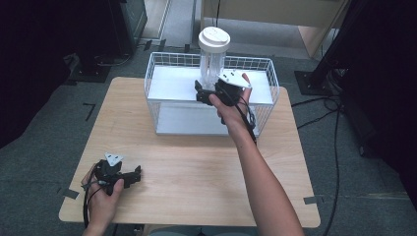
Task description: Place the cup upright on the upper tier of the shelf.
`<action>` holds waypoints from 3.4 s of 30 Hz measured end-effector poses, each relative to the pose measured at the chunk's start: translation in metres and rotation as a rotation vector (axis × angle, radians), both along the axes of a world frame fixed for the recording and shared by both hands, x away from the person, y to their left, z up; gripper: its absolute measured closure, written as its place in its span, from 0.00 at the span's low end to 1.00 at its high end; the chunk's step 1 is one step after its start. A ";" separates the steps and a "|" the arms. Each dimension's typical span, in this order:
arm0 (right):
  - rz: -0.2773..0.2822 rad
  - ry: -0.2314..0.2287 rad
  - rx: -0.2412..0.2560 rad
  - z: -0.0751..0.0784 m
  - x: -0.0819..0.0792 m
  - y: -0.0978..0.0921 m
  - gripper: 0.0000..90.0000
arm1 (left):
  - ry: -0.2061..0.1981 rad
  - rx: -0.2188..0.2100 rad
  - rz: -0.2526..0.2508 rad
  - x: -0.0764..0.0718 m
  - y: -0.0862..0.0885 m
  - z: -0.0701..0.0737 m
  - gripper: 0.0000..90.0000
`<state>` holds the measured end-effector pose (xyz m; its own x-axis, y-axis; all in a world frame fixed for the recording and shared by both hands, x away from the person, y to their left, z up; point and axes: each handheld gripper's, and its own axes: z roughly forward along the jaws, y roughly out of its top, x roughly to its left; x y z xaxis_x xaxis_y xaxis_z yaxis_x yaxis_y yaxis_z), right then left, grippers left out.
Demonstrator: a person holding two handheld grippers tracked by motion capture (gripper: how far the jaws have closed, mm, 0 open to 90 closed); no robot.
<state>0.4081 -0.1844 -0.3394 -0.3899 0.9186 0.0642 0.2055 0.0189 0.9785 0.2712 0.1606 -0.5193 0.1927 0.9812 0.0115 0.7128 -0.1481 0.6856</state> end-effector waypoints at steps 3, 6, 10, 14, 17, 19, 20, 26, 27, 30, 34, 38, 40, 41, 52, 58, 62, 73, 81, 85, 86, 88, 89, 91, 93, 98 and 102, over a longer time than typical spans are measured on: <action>0.009 -0.004 -0.006 -0.010 -0.012 -0.006 0.00 | -0.001 0.000 0.000 0.000 0.000 0.000 0.00; 0.010 -0.005 -0.002 -0.018 -0.022 -0.016 0.00 | 0.000 0.000 0.001 0.000 0.000 0.000 0.00; 0.004 -0.008 0.014 -0.028 -0.035 -0.029 0.00 | 0.000 0.002 -0.001 0.000 0.000 0.000 0.00; -0.009 -0.033 0.019 -0.036 -0.050 -0.041 0.00 | 0.000 0.002 -0.002 0.000 0.000 0.000 0.00; -0.002 -0.038 0.020 -0.042 -0.060 -0.048 0.00 | 0.000 0.002 -0.002 0.000 0.000 0.000 0.00; -0.004 -0.039 0.024 -0.045 -0.066 -0.052 0.00 | 0.000 0.002 -0.002 0.000 0.000 0.000 0.00; -0.003 -0.040 0.023 -0.047 -0.068 -0.055 0.00 | 0.000 0.001 -0.002 0.000 0.000 0.000 0.00; -0.010 -0.041 0.019 -0.060 -0.085 -0.073 0.00 | 0.000 0.001 -0.001 0.000 0.000 0.000 0.00; -0.009 -0.040 0.019 -0.062 -0.088 -0.075 0.00 | 0.000 0.002 -0.001 0.000 0.000 0.000 0.00; -0.011 -0.045 0.005 -0.065 -0.093 -0.080 0.00 | -0.001 0.000 -0.001 0.000 0.000 0.000 0.00; -0.022 -0.029 0.006 -0.076 -0.105 -0.089 0.00 | 0.000 -0.002 0.000 0.000 0.000 0.000 0.00; -0.022 -0.017 0.012 -0.083 -0.113 -0.095 0.00 | 0.002 0.000 -0.001 0.000 0.000 0.000 0.00; -0.022 -0.008 0.009 -0.086 -0.119 -0.098 0.00 | 0.002 0.000 -0.001 0.000 0.000 0.000 0.00; -0.019 -0.011 0.004 -0.087 -0.121 -0.100 0.00 | 0.002 0.000 -0.002 0.000 0.000 0.000 0.00; -0.043 0.012 0.009 -0.103 -0.142 -0.121 0.00 | 0.001 -0.001 0.000 0.000 0.000 0.000 0.00; -0.094 0.043 0.006 -0.116 -0.154 -0.148 0.00 | 0.001 -0.001 0.000 0.000 0.000 0.000 0.00; -0.123 0.059 0.007 -0.123 -0.159 -0.161 0.00 | 0.001 -0.001 0.000 0.000 0.000 0.000 0.00; -0.178 0.151 0.006 -0.150 -0.184 -0.206 0.00 | 0.002 -0.001 0.000 0.000 0.000 0.000 0.00; -0.224 0.335 -0.099 -0.175 -0.187 -0.214 0.00 | 0.002 -0.001 -0.001 0.000 0.000 0.000 0.00; -0.223 0.387 -0.153 -0.182 -0.186 -0.211 0.00 | 0.002 0.000 -0.001 0.000 0.000 0.000 0.00; -0.221 0.390 -0.166 -0.182 -0.186 -0.210 0.00 | 0.002 -0.001 -0.001 0.000 0.000 0.000 0.00; -0.214 0.419 -0.186 -0.183 -0.186 -0.210 0.00 | 0.001 -0.001 -0.001 0.000 0.000 0.000 0.00; -0.207 0.443 -0.186 -0.183 -0.187 -0.210 0.00 | 0.001 -0.001 0.000 0.000 0.000 0.000 0.00; -0.201 0.454 -0.189 -0.184 -0.188 -0.211 0.00 | 0.002 -0.001 -0.001 0.000 0.000 0.000 0.00; -0.193 0.489 -0.207 -0.185 -0.188 -0.212 0.00 | 0.001 -0.001 -0.001 0.000 0.000 0.000 0.00; -0.183 0.546 -0.205 -0.187 -0.192 -0.215 0.00 | 0.002 -0.001 -0.001 0.000 0.000 0.000 0.00; -0.166 0.544 -0.211 -0.187 -0.192 -0.214 0.00 | 0.002 -0.001 -0.001 0.000 0.000 0.000 0.00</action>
<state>0.2160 -0.3984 -0.5265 -0.2023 0.9790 0.0241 0.6920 0.1255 0.7109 0.2709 0.1605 -0.5193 0.1934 0.9811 0.0100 0.7139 -0.1477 0.6844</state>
